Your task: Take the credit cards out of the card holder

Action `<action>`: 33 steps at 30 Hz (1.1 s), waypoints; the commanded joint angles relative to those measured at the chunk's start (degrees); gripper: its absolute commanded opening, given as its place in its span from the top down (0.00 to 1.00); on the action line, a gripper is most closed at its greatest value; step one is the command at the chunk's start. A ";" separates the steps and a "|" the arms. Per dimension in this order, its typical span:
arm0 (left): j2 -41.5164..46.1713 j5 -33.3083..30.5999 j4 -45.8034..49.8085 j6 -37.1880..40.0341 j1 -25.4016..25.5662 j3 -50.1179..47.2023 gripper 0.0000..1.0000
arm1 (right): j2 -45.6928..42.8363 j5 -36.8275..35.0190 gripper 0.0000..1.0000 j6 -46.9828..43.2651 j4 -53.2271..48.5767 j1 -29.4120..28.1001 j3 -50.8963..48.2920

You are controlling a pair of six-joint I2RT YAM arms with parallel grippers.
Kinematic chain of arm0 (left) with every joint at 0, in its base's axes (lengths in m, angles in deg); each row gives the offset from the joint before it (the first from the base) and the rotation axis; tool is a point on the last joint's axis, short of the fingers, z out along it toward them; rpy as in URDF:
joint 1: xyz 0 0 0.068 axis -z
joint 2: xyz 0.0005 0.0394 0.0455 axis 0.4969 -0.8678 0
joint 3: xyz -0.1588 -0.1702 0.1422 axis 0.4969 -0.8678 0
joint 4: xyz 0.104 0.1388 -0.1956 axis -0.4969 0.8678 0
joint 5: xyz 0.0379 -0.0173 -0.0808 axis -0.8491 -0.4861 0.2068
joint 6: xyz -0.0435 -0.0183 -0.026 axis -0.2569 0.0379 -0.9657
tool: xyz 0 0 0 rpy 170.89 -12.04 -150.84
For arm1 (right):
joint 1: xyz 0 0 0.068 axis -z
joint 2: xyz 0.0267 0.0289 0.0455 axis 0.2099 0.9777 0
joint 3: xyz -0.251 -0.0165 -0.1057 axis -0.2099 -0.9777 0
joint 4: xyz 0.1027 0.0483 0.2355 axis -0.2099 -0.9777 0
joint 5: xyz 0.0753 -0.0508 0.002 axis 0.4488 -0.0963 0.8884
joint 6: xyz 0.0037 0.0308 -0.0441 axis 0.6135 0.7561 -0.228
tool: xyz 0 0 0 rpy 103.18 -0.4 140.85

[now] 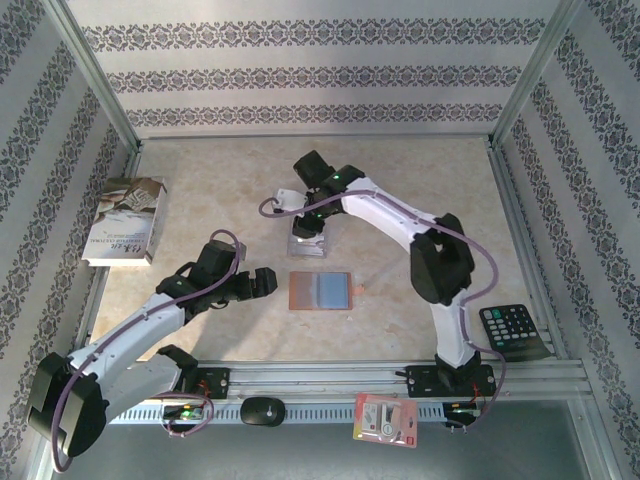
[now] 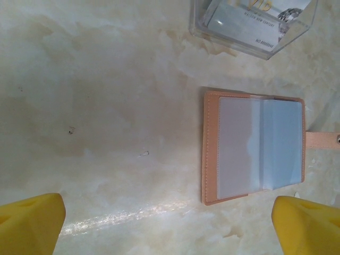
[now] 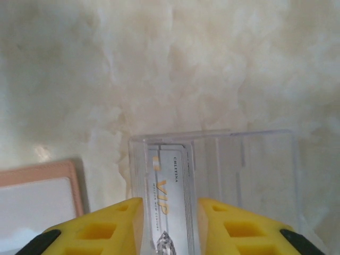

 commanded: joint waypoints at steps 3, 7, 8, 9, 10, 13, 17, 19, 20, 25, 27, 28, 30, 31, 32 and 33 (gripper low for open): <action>3.54 -2.72 -2.47 -0.10 -1.04 -0.47 0.00 | -13.37 5.30 0.65 13.39 19.02 1.58 -9.46; 5.40 -6.86 -6.76 0.23 -1.35 -0.37 0.00 | -22.56 4.90 0.62 30.75 36.69 4.08 -23.35; 5.61 -8.00 -8.27 0.31 -1.36 -0.42 0.00 | -24.51 4.27 0.60 35.24 41.16 4.74 -27.00; 5.52 -9.28 -9.90 0.53 -1.42 -0.42 0.00 | -26.77 3.68 0.58 39.82 44.75 5.55 -30.72; 5.32 -10.68 -11.12 0.67 -1.55 -0.21 0.00 | -28.84 2.89 0.46 43.66 47.41 6.20 -33.97; 3.88 -14.45 -13.01 0.93 -2.31 1.46 0.00 | -34.60 -2.83 0.34 50.28 50.73 6.74 -41.56; 1.33 -18.11 -12.68 2.32 -3.12 5.12 0.00 | -42.73 -12.34 0.27 55.34 50.70 6.95 -50.00; 0.81 -20.41 -13.13 5.23 -3.44 6.81 0.00 | -47.21 -17.10 0.20 57.31 49.36 7.04 -53.56; 0.93 -22.18 -13.73 6.68 -3.54 7.22 0.00 | -48.96 -19.04 0.13 58.24 48.73 7.06 -54.92; 0.28 -37.94 -23.48 22.44 -4.64 5.75 0.01 | -57.36 -29.07 0.02 62.75 43.64 7.30 -59.67; -1.37 -43.28 -29.54 27.54 -6.81 3.71 0.00 | -59.29 -31.95 0.02 62.81 42.48 7.30 -60.65; -2.68 -44.70 -32.76 29.41 -8.49 2.63 0.00 | -60.24 -33.17 0.02 62.33 42.32 7.39 -61.14; -6.05 -43.76 -35.45 31.06 -12.16 1.86 0.00 | -61.12 -36.19 0.02 61.80 41.37 7.64 -61.44; -8.46 -42.86 -36.13 32.29 -13.81 1.86 0.00 | -61.27 -38.27 0.02 61.85 40.49 7.82 -61.39; -10.97 -42.27 -37.10 32.70 -15.22 1.86 0.00 | -61.35 -40.31 0.02 61.92 39.31 8.19 -61.12; -13.61 -40.53 -38.08 33.27 -16.58 1.76 0.00 | -61.34 -41.35 0.02 61.63 38.55 8.56 -61.00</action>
